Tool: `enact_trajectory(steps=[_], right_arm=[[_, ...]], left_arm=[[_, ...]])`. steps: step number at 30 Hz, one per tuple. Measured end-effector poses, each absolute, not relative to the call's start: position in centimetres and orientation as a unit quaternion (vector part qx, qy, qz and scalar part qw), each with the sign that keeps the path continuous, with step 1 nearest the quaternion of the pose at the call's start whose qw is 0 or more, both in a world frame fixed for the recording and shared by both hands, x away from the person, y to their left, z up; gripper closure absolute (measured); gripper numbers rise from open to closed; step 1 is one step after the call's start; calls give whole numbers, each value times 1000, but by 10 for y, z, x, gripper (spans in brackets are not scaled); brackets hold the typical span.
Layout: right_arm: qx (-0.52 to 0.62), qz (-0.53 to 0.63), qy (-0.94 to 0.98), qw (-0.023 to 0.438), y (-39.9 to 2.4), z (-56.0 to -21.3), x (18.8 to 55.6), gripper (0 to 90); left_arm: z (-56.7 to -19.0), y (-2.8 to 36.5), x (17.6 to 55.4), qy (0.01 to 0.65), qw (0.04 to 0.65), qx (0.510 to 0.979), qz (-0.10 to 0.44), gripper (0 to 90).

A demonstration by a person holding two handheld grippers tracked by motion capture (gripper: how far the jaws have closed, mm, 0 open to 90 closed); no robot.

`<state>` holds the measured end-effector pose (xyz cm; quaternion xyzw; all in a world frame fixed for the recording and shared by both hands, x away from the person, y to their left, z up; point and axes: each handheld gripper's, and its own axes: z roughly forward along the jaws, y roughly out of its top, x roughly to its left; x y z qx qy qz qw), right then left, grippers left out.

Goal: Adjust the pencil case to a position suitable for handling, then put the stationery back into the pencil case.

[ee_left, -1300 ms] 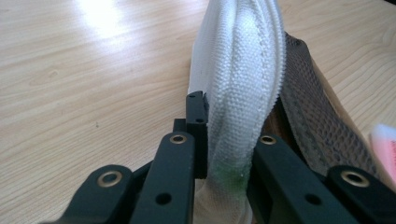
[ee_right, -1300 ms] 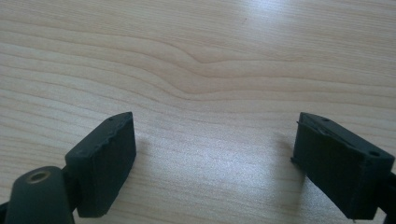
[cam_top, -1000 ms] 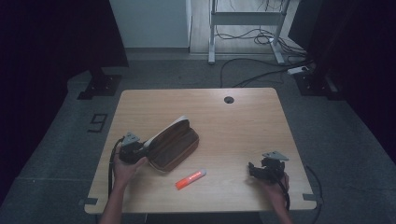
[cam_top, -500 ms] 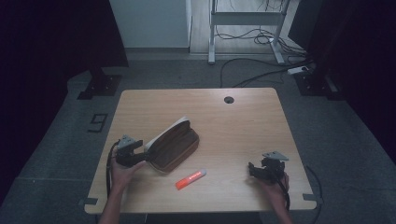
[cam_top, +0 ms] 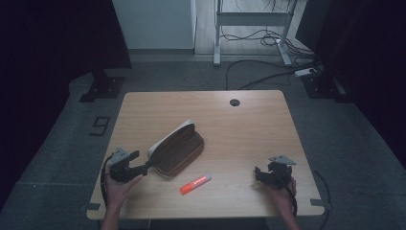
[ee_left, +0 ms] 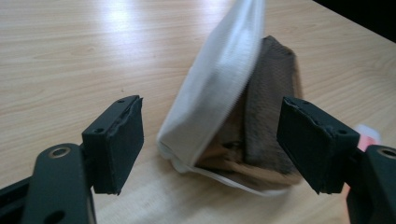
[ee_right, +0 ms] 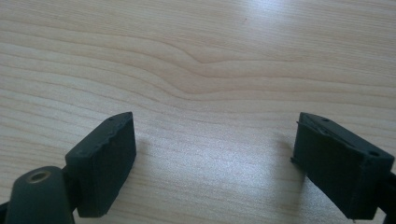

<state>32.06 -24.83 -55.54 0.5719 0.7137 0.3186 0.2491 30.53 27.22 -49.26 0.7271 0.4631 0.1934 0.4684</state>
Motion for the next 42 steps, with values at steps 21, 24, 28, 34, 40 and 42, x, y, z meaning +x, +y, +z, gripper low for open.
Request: enact_trajectory(steps=[21, 24, 28, 34, 40, 42], right_arm=[[572, 319, 714, 249, -248, -555, 321, 128], [572, 319, 714, 249, -248, -555, 321, 129], [572, 319, 714, 249, -248, -555, 321, 129], [571, 319, 714, 249, -248, -555, 321, 130], [571, 319, 714, 249, -248, -555, 321, 130], [571, 319, 714, 250, -248, -555, 320, 131]], left_arm=[[-498, 229, 277, 415, 484, 753, 161, 288], [-499, 222, 275, 409, 482, 758, 157, 289], [-501, 209, 273, 395, 479, 770, 149, 290], [-503, 192, 272, 376, 476, 782, 141, 289], [-509, 177, 272, 365, 465, 796, 131, 290], [-510, 174, 272, 363, 461, 799, 128, 290]])
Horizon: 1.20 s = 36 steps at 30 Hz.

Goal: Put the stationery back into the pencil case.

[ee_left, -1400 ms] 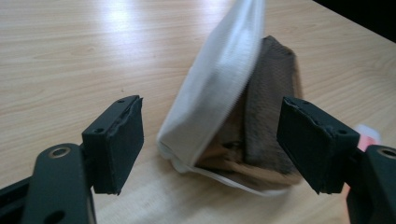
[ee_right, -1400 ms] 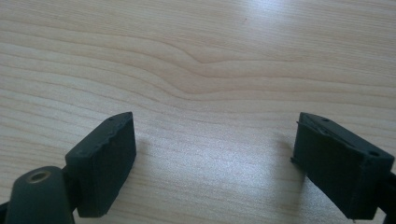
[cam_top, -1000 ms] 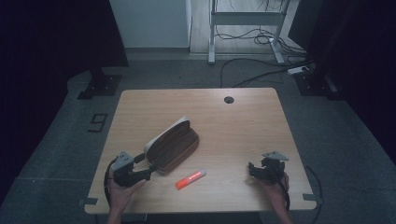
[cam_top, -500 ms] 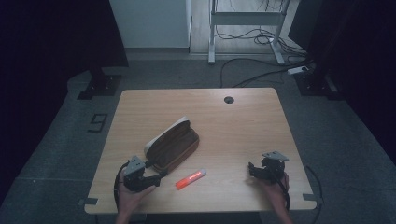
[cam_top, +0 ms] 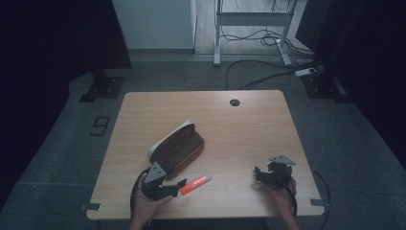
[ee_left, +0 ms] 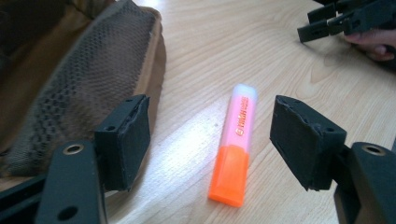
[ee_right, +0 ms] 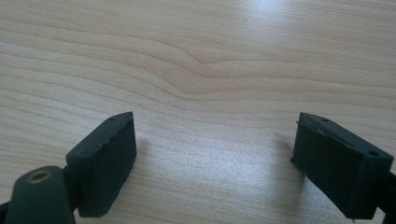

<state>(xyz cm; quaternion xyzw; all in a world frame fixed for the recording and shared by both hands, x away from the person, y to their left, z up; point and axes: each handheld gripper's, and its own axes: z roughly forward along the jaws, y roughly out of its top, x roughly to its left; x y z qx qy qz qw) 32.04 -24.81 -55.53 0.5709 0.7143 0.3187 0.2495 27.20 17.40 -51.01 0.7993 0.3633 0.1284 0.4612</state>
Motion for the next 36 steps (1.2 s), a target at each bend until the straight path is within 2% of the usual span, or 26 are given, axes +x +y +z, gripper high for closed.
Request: enact_trajectory(steps=[13, 19, 30, 36], right_arm=[[571, 319, 714, 249, -248, -555, 321, 130], [571, 319, 714, 249, -248, -555, 321, 130], [571, 319, 714, 249, -248, -555, 321, 131], [571, 319, 714, 249, -248, -555, 321, 130]], left_arm=[[-527, 151, 273, 355, 418, 827, 121, 322], [-533, 145, 271, 352, 407, 835, 117, 386], [-542, 141, 272, 355, 388, 844, 109, 418], [-546, 141, 271, 354, 378, 848, 112, 470]])
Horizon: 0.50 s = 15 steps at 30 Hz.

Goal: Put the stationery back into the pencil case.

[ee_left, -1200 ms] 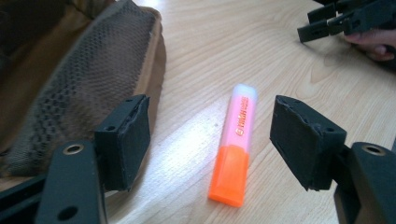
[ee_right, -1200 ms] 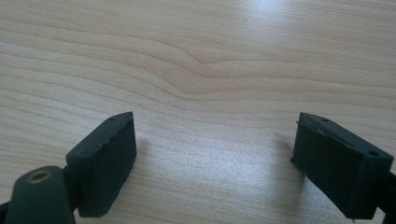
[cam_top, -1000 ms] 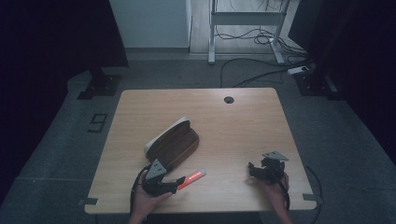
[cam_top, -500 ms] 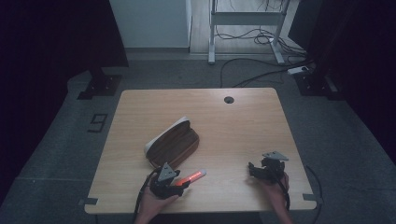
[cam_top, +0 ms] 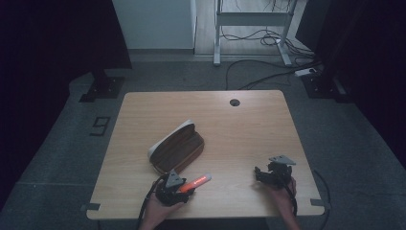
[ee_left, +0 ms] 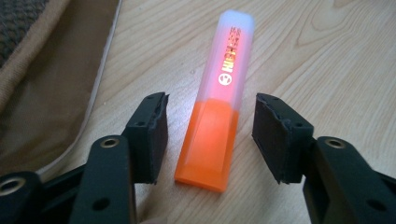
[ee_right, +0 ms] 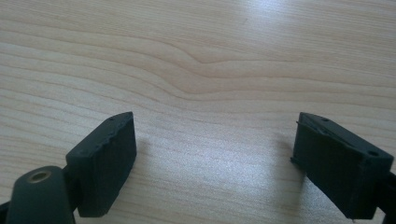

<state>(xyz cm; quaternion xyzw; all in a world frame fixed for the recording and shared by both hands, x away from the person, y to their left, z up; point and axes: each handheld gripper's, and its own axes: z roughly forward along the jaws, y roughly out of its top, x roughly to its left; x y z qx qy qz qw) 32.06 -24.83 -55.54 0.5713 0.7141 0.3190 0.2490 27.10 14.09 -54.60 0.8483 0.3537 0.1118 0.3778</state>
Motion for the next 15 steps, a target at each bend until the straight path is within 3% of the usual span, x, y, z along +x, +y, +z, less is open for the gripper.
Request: enact_trajectory(steps=[11, 15], right_arm=[[571, 319, 714, 249, -248, -555, 321, 130], [571, 319, 714, 249, -248, -555, 321, 130]], left_arm=[[-546, 146, 270, 346, 379, 850, 117, 660], [-546, 146, 270, 345, 379, 850, 118, 673]])
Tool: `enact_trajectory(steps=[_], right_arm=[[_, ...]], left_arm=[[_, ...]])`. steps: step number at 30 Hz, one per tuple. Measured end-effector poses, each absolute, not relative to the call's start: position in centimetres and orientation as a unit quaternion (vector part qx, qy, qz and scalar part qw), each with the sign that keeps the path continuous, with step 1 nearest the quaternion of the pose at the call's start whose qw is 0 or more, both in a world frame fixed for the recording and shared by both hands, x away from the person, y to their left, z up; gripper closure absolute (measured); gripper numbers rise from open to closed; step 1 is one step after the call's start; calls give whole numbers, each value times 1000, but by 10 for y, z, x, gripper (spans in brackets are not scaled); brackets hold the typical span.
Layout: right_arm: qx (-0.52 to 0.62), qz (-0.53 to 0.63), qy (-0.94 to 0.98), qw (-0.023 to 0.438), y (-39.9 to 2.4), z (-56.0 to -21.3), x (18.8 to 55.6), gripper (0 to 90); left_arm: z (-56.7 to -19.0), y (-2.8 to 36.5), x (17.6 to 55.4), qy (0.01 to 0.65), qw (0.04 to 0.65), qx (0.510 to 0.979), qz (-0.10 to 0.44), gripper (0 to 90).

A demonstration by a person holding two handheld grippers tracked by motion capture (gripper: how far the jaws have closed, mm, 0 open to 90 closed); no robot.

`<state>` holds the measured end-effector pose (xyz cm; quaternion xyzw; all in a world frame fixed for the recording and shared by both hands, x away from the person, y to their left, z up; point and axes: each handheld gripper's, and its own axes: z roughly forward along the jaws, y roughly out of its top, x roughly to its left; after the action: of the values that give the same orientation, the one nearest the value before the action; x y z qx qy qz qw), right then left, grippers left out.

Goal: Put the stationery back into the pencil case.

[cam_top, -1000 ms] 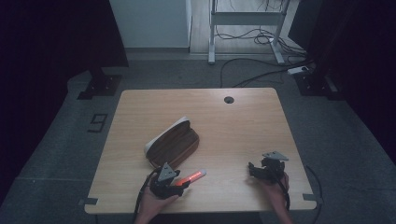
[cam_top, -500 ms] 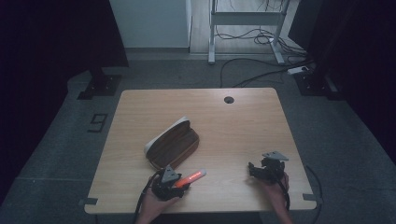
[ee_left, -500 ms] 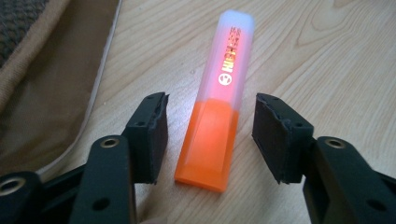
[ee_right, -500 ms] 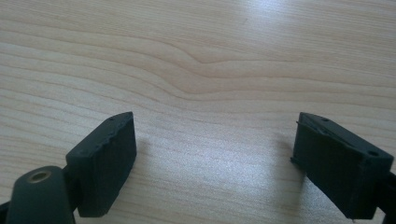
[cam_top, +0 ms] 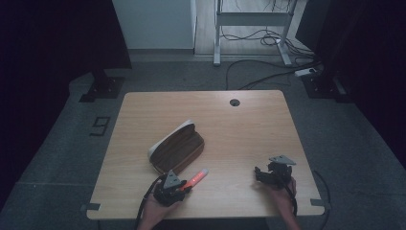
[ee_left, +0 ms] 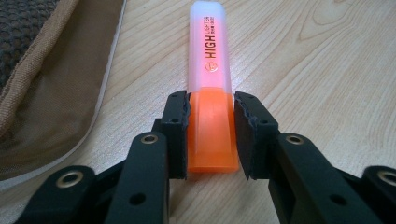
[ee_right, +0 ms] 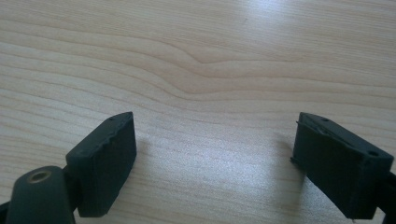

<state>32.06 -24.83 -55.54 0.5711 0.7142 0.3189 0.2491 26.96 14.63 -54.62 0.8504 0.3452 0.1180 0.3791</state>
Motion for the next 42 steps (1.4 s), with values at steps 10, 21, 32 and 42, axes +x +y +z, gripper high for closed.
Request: enact_trajectory(steps=[10, 21, 32, 42], right_arm=[[571, 319, 714, 249, -248, -555, 321, 131], [571, 319, 714, 249, -248, -555, 321, 131], [571, 319, 714, 249, -248, -555, 321, 131], [571, 319, 714, 249, -248, -555, 321, 131]], left_arm=[[-540, 150, 270, 348, 399, 841, 107, 675], [-523, 163, 268, 353, 434, 822, 108, 676], [-508, 174, 268, 357, 460, 805, 114, 676], [-497, 183, 269, 362, 476, 791, 127, 676]])
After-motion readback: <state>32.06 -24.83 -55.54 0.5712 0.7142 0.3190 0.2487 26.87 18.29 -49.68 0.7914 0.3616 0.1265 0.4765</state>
